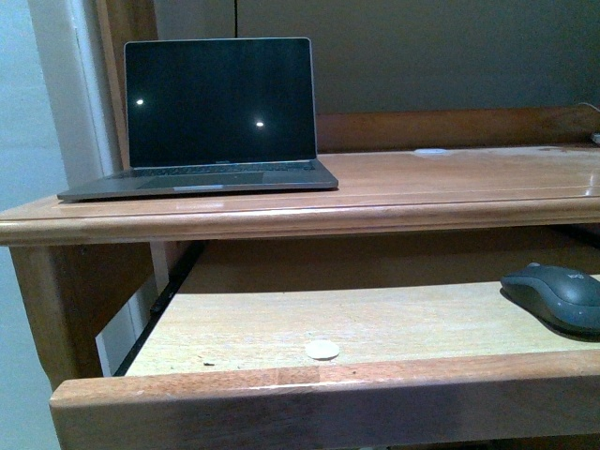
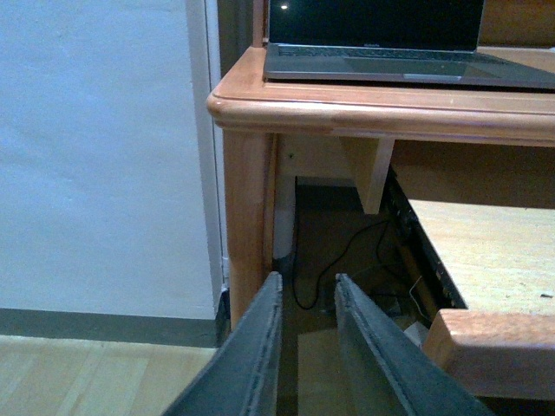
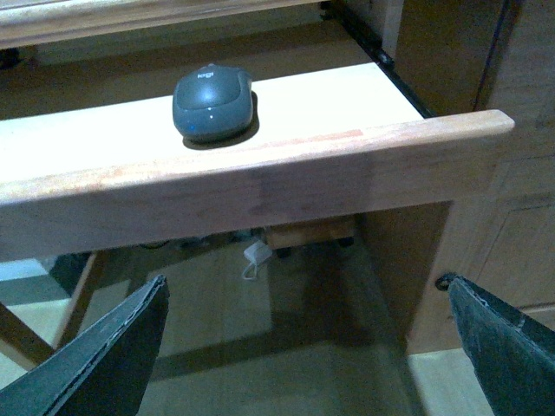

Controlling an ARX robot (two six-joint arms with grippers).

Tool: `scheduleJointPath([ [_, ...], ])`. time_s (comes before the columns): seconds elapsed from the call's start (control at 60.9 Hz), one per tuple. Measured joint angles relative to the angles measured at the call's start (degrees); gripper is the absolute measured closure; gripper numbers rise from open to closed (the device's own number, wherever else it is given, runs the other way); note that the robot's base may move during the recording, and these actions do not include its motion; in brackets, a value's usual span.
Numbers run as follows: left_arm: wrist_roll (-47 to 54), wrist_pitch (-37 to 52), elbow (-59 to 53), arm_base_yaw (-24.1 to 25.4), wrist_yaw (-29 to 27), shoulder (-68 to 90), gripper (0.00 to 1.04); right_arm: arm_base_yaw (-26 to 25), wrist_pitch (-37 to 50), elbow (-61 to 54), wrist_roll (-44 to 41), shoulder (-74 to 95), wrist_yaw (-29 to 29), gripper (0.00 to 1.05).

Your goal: Place mouse

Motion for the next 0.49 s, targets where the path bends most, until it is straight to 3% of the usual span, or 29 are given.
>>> scheduleJointPath([
  [0.099,0.31,-1.79,-1.40,2.27,2.19,-3.43,1.02,1.53,8.39,7.19,-1.05,12.48,-1.75,0.07],
  [0.181,0.57,-3.58,-2.49,4.02,3.96,-6.29,1.02,3.48,10.78,13.29,-3.50,21.59,-3.28,0.07],
  [0.345,0.72,-7.48,-4.13,7.02,6.86,-11.89,1.02,5.22,1.79,23.02,-8.68,34.88,-6.21,0.07],
  [0.427,0.81,-9.35,-4.59,11.28,12.22,-14.27,1.02,5.20,-1.36,25.44,-11.19,36.83,-6.36,0.07],
  [0.493,0.79,-8.57,-5.64,13.03,12.28,-15.56,1.02,5.11,-4.37,27.87,-12.76,38.64,-6.34,0.07],
])
